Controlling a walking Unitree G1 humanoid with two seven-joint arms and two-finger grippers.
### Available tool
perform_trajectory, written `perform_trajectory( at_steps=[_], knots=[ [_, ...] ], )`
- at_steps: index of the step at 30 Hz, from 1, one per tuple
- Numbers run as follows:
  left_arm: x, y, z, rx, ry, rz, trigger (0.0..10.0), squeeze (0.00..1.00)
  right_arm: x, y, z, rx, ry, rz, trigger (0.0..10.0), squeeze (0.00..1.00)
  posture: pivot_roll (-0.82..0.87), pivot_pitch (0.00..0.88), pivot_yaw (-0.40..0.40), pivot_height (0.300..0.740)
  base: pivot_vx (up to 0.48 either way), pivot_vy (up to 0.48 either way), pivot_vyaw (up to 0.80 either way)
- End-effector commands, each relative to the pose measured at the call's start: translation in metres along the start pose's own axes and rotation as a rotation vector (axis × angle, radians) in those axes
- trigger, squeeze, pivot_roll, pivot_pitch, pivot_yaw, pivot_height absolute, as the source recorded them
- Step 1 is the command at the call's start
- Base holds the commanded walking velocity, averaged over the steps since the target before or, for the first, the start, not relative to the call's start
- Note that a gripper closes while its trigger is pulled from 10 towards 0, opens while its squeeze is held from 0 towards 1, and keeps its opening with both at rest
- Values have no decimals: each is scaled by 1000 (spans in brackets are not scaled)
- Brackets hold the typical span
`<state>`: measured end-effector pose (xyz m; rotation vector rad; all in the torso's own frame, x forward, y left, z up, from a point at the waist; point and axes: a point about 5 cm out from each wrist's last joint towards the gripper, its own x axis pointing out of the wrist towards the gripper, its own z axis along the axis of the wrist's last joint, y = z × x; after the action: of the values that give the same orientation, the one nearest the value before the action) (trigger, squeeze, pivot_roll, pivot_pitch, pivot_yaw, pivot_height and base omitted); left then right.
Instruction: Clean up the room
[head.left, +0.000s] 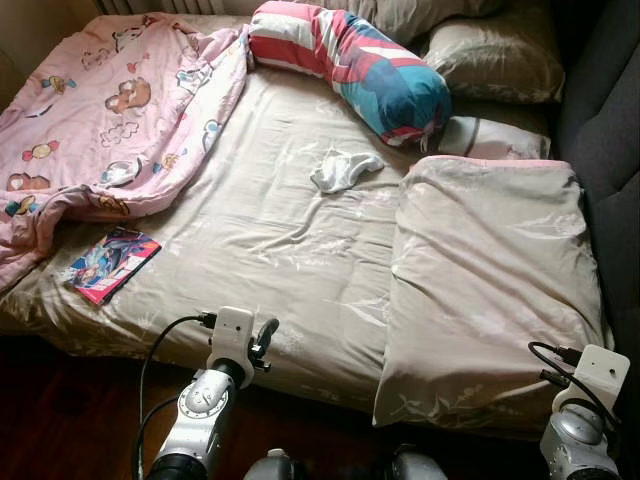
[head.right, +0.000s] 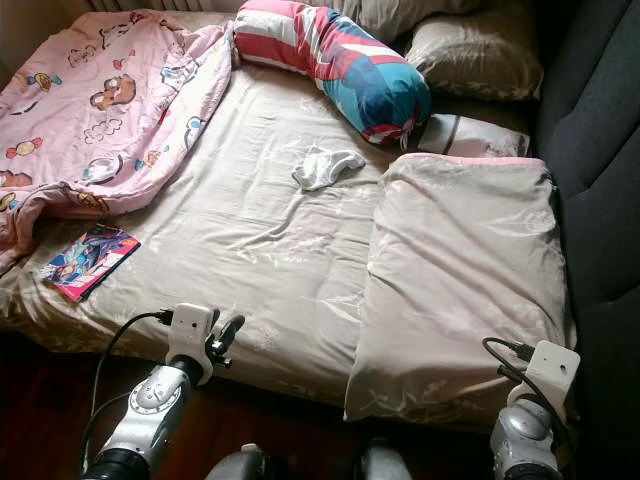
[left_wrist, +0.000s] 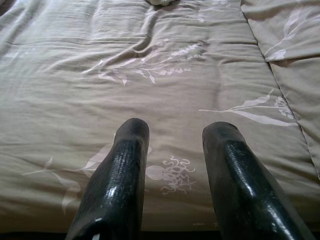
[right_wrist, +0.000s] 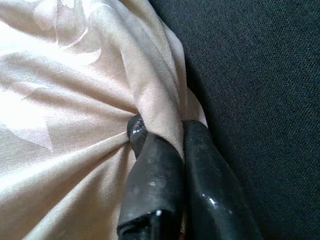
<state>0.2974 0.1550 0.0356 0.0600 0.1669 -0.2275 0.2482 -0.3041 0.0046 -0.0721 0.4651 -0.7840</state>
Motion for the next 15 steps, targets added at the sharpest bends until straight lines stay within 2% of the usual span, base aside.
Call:
perform_trajectory(
  at_steps=[1, 4, 12, 15],
  knots=[
    [-6, 4, -11, 2, 38, 11, 10000, 0, -4, 1, -10, -13, 17, 7, 10000, 1000, -46, 176, 42, 690, 0, 0, 0],
    [-5, 5, -9, 4, 35, 16, 10000, 0, -5, 9, -1, -57, -43, 44, 10000, 1000, -40, 174, 40, 690, 0, 0, 0],
    [-6, 6, -9, 4, 31, 19, 10000, 0, -8, 22, 12, -39, -139, 96, 10000, 1000, -41, 169, 41, 690, 0, 0, 0],
    [-7, 7, -10, 2, 33, 22, 10000, 0, -17, 42, 17, 22, -199, 243, 10000, 1000, -44, 165, 39, 690, 0, 0, 0]
  ],
)
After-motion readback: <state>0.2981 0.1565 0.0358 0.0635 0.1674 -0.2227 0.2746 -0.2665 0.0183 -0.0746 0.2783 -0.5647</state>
